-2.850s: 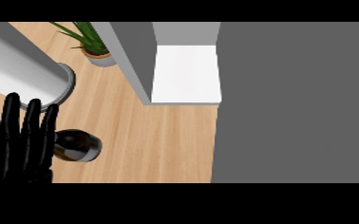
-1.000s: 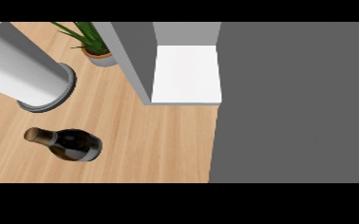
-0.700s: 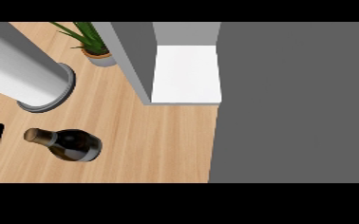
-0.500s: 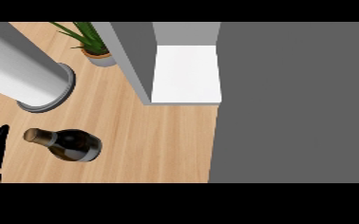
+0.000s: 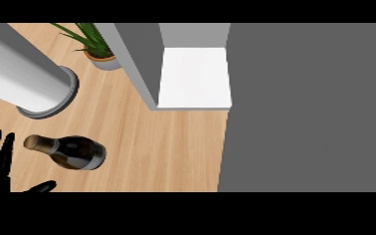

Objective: Pick up the wine, place it into the cabinet and close the cabinet

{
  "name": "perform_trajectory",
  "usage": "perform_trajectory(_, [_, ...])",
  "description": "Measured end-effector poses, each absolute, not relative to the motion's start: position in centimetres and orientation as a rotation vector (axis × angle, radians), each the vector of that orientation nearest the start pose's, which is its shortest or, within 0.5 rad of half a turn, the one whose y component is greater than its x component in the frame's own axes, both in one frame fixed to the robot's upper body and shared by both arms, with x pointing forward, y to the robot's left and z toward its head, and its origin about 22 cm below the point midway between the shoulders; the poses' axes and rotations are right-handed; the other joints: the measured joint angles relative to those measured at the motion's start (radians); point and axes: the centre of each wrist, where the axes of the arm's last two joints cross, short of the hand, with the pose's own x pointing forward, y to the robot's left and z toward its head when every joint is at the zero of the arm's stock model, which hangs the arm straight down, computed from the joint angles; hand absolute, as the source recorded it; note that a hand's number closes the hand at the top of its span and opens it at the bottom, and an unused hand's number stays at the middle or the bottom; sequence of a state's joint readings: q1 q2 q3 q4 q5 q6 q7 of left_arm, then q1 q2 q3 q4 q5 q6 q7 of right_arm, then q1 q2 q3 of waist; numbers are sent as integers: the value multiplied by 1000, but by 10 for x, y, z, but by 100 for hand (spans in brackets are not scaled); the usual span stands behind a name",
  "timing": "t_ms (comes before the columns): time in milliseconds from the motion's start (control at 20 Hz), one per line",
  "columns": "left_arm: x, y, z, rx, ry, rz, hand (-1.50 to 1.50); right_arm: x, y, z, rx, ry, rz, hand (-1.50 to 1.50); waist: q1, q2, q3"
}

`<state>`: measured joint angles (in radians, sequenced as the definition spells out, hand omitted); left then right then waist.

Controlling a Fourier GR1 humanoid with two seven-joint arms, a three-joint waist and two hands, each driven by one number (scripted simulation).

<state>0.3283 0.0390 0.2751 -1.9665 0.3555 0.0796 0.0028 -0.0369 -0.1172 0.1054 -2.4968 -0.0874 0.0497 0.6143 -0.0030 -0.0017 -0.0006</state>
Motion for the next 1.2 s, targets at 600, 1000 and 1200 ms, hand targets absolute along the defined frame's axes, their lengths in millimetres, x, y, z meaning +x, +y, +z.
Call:
perform_trajectory(600, [155, 331, -7, 188, -1661, 513, -150, 148, -217, 200, 130, -1905, 256, -150, 0, 0, 0])
perform_trajectory(1000, [152, 339, -32, 142, -1656, 490, -150, 147, -217, 199, 141, -1908, 250, -150, 1, 0, 1])
perform_trajectory(1200, [160, 331, -41, 134, -1653, 501, -150, 149, -215, 203, 142, -1900, 259, -150, 1, 0, 0])
